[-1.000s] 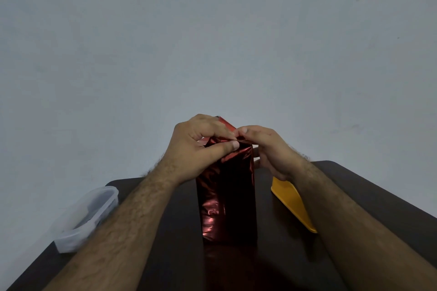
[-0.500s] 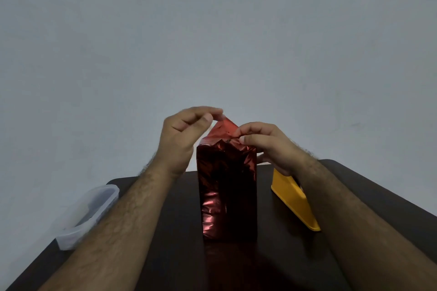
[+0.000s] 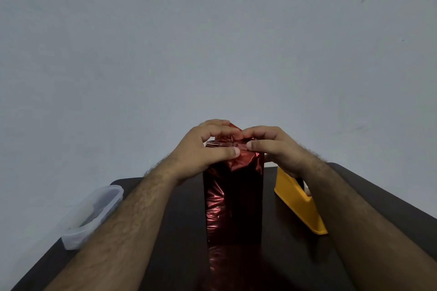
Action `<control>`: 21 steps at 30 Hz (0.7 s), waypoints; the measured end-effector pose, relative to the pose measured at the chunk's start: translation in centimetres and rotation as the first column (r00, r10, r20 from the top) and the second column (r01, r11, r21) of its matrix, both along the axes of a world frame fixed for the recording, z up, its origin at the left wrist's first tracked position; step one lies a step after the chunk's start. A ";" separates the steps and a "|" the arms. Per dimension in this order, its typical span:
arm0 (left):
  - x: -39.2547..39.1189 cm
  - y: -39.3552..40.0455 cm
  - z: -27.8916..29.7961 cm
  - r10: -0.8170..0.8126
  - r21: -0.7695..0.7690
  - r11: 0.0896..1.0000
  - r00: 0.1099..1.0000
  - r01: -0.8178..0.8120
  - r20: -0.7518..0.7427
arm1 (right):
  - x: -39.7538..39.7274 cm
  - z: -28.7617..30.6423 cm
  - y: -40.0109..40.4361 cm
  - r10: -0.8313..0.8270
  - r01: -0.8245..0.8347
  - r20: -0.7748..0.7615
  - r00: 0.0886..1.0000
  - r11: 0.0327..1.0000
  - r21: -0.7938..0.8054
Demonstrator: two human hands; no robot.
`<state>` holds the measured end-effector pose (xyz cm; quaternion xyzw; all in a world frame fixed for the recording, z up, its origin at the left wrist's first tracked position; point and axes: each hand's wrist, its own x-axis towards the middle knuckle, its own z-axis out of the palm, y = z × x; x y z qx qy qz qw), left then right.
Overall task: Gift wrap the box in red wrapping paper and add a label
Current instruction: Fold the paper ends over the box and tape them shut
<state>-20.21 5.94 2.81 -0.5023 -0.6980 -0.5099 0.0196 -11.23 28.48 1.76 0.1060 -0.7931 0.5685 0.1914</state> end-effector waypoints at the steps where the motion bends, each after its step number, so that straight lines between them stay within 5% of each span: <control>1: 0.0 0.2 0.0 0.004 0.027 1.000 1.000 -0.004 -0.004 | 0.0 -0.1 0.1 -0.001 0.001 -0.001 1.000 1.000 0.002; 7: 0.6 0.8 0.1 0.032 0.111 0.993 0.999 -0.028 -0.032 | -0.3 -0.3 -0.2 0.024 -0.025 -0.019 1.000 1.000 -0.012; 15: 0.3 0.5 0.0 -0.003 -0.006 1.000 0.997 0.004 0.074 | -0.4 -0.4 0.2 0.017 -0.017 -0.047 0.999 1.000 -0.014; 21: 0.1 1.1 0.0 0.087 0.108 0.990 0.992 -0.096 0.091 | -0.6 -0.6 0.1 0.017 -0.019 -0.089 0.996 1.000 -0.018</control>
